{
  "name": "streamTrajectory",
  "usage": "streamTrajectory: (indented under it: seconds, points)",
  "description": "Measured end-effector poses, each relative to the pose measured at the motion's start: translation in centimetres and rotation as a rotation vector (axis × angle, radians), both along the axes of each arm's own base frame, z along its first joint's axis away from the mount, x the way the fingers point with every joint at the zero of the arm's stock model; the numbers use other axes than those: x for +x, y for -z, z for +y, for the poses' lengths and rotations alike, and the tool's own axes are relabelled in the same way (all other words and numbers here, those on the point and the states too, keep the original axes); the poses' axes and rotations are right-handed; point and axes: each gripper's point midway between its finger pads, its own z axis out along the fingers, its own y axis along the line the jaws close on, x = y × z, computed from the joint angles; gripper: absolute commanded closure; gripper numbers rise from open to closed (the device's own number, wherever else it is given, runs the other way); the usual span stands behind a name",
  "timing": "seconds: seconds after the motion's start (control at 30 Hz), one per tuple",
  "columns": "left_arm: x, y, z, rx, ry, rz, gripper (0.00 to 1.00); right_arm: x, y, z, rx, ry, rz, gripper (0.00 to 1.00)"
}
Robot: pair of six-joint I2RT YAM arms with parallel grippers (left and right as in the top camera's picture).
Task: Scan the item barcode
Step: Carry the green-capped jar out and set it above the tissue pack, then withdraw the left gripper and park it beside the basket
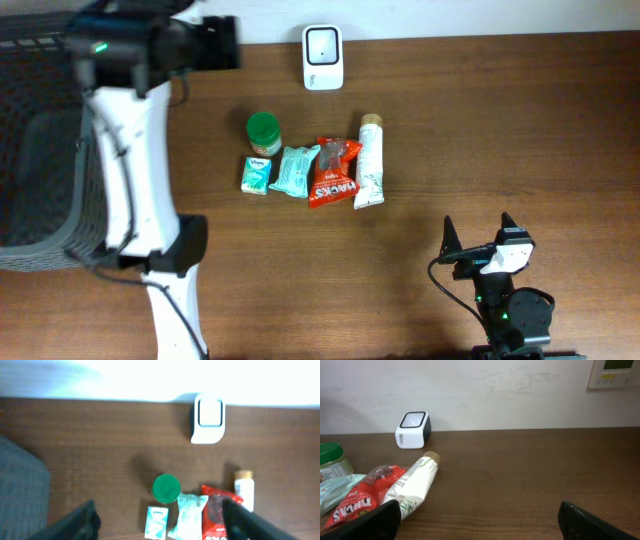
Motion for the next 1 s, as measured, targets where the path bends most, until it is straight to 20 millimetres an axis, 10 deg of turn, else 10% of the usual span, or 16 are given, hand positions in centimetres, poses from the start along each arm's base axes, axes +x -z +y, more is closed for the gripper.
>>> streamTrajectory:
  seconds: [0.13,0.43,0.67,1.0]
  points:
    - [-2.8,-5.0,1.8,-0.016,-0.033,-0.111,1.00,0.0,0.0,0.0,0.000,0.000,0.000,0.01]
    - [-5.6,7.1,4.0,0.118,-0.089,0.366,1.00,0.0,0.0,0.0,0.000,0.000,0.000,0.01]
    - [-12.1,6.1,9.0,0.162,-0.210,0.415,1.00,0.0,0.0,0.0,0.000,0.000,0.000,0.01]
    - [-14.1,8.0,17.0,0.205,-0.436,0.509,0.93,0.0,0.0,0.0,0.000,0.000,0.000,0.01]
